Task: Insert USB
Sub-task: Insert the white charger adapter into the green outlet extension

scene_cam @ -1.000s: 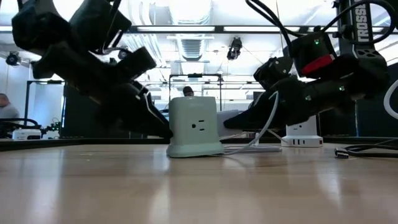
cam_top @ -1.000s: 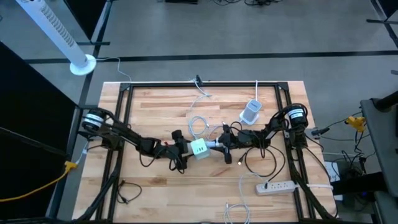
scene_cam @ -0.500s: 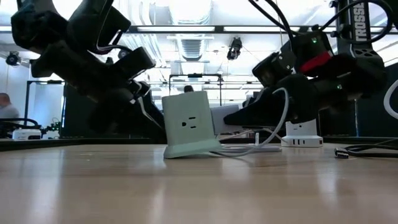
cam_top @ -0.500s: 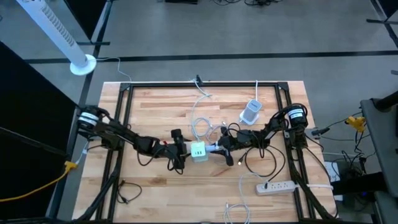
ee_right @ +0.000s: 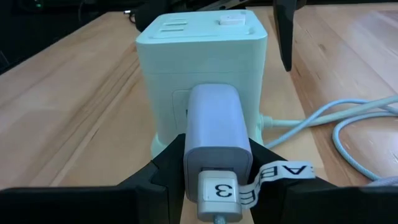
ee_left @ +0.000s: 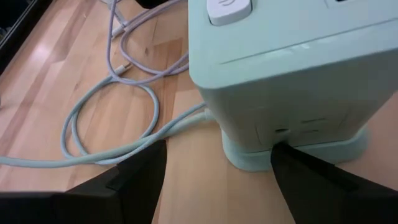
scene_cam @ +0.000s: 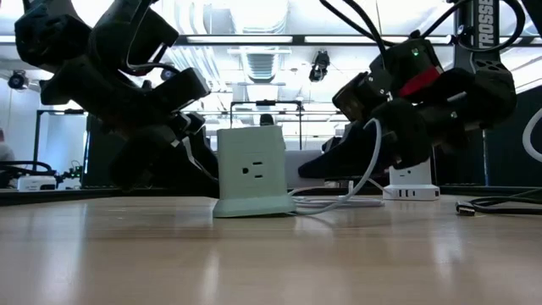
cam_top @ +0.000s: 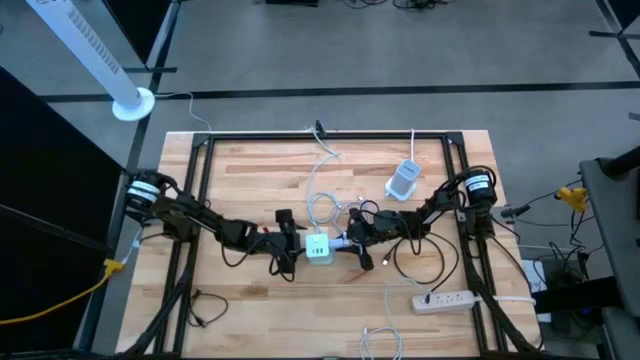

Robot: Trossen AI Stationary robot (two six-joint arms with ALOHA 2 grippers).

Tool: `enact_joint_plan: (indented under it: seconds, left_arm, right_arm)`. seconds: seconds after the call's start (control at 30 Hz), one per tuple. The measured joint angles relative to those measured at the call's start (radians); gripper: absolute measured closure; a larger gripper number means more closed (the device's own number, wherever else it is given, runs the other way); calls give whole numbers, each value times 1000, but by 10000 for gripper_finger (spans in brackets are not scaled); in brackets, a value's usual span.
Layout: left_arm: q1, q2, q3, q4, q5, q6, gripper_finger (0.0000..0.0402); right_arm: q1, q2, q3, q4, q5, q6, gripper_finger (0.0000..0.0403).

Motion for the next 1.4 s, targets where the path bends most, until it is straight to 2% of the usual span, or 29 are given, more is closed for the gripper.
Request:
enact_joint_plan:
  seconds: [0.2, 0.33, 0.5, 0.63, 0.77, 0.87, 1.0, 1.17, 1.4]
  left_arm:
    - [0, 0, 0, -12, -1, -25, 128]
    - [0, 0, 1, -21, -7, -26, 128]
    - [1, 0, 1, -29, -10, -27, 128]
    - [2, 0, 1, -30, -7, -29, 128]
    - [2, 0, 2, -32, -13, -29, 128]
    - [2, 0, 2, -31, -14, -42, 128]
    - [2, -1, 2, -36, -14, -53, 128]
    - [2, -11, 4, -49, -15, -46, 128]
    - [-10, -55, 4, -156, -28, -116, 128]
  right_arm:
    - [2, 1, 2, 20, -22, 4, 288]
    - [4, 1, 10, 10, 47, 43, 288]
    - [10, 1, 18, 4, 59, 65, 288]
    - [10, 1, 19, 14, -33, 35, 288]
    - [18, 1, 19, -16, 102, 78, 288]
    - [12, 1, 19, -14, 36, 51, 288]
    - [28, 1, 21, -11, 117, 77, 288]
    - [27, 1, 24, 1, 69, 32, 288]
    - [20, 1, 84, -57, 84, 14, 288]
